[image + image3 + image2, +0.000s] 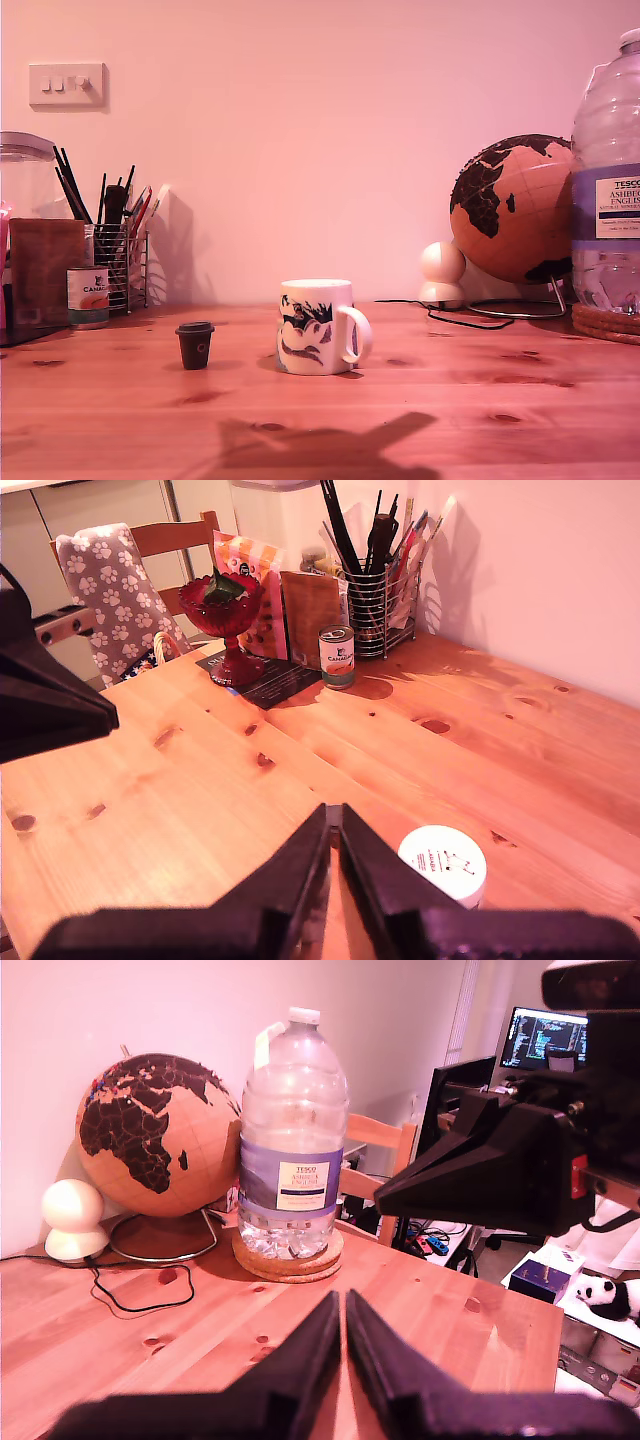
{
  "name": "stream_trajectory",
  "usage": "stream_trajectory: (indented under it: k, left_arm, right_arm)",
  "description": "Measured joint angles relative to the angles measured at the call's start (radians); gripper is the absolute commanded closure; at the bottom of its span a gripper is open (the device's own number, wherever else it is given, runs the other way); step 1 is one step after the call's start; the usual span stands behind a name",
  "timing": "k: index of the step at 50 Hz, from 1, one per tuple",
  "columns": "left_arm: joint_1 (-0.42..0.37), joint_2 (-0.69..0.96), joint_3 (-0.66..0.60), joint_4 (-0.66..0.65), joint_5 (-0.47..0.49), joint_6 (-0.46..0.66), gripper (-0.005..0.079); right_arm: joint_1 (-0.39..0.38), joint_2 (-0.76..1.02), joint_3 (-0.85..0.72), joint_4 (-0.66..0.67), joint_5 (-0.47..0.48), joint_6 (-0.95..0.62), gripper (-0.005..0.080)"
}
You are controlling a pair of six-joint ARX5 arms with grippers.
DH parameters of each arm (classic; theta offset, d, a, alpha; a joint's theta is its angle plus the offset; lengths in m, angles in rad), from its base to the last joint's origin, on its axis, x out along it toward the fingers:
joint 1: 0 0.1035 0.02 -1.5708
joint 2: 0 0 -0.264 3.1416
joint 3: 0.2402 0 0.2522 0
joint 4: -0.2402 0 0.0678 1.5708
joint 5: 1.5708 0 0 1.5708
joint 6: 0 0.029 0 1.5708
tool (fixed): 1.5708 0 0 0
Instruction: Lift the coffee cup and remove the coffee capsule that is hidden under it
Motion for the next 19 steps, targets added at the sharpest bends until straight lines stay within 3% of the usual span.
stream_trajectory:
  k: [19]
  left_arm:
    - [0.0, 0.0, 0.0, 0.001, -0.001, 0.0, 0.0764]
  right_arm:
    - [0.0, 0.0, 0.0, -0.06, 0.001, 0.0, 0.0763]
